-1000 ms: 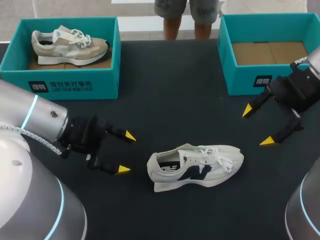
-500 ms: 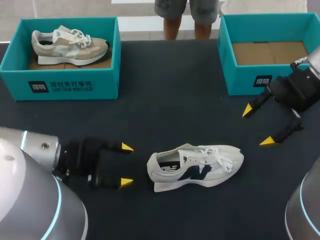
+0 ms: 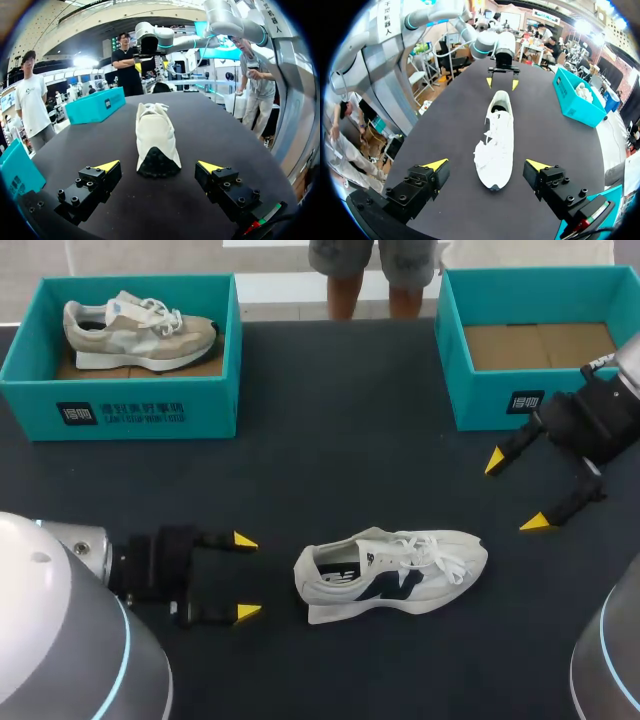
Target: Take the shoe out of the shoebox, open the shoe tongue, remove and reinsert the insole, then place the shoe into the shoebox
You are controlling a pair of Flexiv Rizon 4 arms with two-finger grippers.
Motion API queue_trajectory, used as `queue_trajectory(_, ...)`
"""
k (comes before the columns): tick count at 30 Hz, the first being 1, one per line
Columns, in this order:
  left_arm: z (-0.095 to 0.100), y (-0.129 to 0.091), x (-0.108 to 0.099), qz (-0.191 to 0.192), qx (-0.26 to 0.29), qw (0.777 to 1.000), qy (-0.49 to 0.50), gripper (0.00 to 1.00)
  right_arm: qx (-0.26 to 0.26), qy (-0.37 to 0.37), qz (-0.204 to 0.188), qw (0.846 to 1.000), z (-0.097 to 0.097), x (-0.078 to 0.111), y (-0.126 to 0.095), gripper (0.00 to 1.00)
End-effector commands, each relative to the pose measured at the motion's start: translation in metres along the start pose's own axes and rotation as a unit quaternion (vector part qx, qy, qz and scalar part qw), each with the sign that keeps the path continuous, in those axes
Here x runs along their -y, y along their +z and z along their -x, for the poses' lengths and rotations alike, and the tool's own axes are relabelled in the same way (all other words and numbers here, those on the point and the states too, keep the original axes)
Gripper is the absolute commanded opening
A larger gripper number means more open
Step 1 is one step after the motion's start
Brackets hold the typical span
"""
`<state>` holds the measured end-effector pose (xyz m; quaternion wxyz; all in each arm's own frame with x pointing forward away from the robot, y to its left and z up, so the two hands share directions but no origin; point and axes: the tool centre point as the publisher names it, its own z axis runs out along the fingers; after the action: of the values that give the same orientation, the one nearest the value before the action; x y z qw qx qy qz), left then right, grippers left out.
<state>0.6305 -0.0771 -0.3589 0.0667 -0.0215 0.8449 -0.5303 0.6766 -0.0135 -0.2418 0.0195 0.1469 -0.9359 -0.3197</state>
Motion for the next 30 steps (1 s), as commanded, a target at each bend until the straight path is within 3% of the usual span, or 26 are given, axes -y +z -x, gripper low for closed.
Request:
queue_trajectory(1,-0.002,0.007,-0.005,-0.009,0.013,1.000,-0.017,1.00,0.000,0.000,-0.001,1.000,0.000,0.000,0.001,1.00)
queue_trajectory(13,-0.002,0.007,-0.005,-0.009,0.013,1.000,-0.017,1.00,0.000,0.000,-0.001,1.000,0.000,0.000,0.001,1.00)
queue_trajectory(19,-0.001,0.028,-0.012,-0.003,0.014,0.999,-0.030,1.00,0.000,0.000,-0.001,1.000,0.000,0.000,0.001,1.00)
queue_trajectory(30,-0.001,0.051,-0.006,-0.014,0.037,0.998,-0.052,1.00,0.000,0.000,-0.001,1.000,0.000,0.000,0.001,1.00)
